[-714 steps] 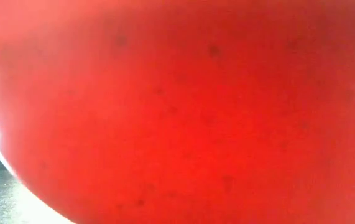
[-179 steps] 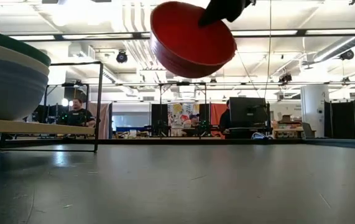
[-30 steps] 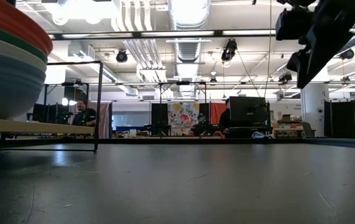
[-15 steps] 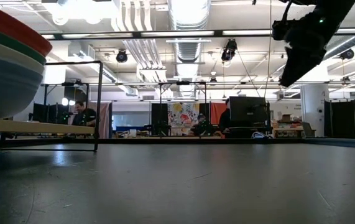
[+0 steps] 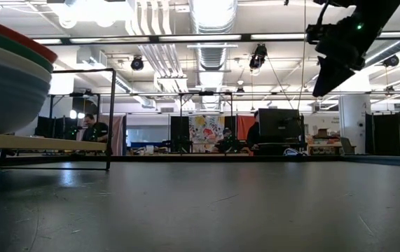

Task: Place and stack bowls onto a shelf
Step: Stack the orange bowl on the green bowl on the shelf

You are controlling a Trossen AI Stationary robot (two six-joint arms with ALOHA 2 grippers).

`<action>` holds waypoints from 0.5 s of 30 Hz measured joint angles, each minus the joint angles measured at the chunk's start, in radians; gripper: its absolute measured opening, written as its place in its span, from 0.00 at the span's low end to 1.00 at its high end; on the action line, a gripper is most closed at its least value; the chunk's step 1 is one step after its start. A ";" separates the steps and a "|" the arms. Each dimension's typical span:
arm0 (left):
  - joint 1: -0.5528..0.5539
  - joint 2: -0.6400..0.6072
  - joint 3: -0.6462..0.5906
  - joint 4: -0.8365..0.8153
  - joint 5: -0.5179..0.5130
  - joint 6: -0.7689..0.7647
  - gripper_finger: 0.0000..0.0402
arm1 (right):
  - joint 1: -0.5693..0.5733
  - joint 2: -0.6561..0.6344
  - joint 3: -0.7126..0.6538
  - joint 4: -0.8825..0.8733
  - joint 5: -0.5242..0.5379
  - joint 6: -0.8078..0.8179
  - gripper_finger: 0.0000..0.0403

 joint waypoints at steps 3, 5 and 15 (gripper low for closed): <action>0.000 0.000 0.024 0.000 -0.055 0.017 0.30 | 0.000 -0.003 -0.020 0.052 0.004 -0.106 0.54; 0.000 0.000 0.045 0.000 -0.102 0.043 0.30 | 0.000 -0.010 -0.045 0.126 0.003 -0.167 0.54; 0.000 -0.007 0.054 0.001 -0.104 0.100 0.30 | -0.014 -0.024 -0.222 0.523 -0.052 -0.307 0.54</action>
